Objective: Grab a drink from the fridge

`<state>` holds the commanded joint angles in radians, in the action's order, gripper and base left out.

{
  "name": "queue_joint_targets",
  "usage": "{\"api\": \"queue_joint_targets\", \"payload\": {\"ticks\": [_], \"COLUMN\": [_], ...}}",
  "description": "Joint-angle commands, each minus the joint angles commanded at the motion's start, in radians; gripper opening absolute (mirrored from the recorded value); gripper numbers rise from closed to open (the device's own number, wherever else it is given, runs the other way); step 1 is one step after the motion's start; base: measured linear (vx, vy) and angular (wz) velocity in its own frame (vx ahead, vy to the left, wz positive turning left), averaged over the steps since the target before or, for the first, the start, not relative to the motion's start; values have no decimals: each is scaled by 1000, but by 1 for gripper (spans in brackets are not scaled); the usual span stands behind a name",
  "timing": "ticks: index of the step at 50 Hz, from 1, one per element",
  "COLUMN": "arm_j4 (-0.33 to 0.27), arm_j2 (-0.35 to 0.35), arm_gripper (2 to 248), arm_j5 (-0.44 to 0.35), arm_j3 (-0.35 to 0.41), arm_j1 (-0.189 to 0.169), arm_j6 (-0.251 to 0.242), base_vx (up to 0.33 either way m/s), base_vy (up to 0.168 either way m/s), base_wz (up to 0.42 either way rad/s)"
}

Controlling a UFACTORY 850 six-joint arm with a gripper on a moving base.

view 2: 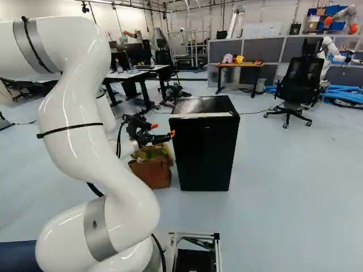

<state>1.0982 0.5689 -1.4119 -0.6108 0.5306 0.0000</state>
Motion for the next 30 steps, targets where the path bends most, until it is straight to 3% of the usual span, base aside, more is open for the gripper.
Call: {"api": "queue_joint_targets", "payload": {"ticks": [14,30], "arm_j4": [76,151], "arm_j2": [91,139], "arm_gripper": [247,247], "arm_j5": [-18,-26], "arm_j3": [-88,-180], "arm_j1": [8,10], "arm_j6": [0,0], "base_vx": [0,0], "base_vy": [0,0], "base_wz": [0,0]}}
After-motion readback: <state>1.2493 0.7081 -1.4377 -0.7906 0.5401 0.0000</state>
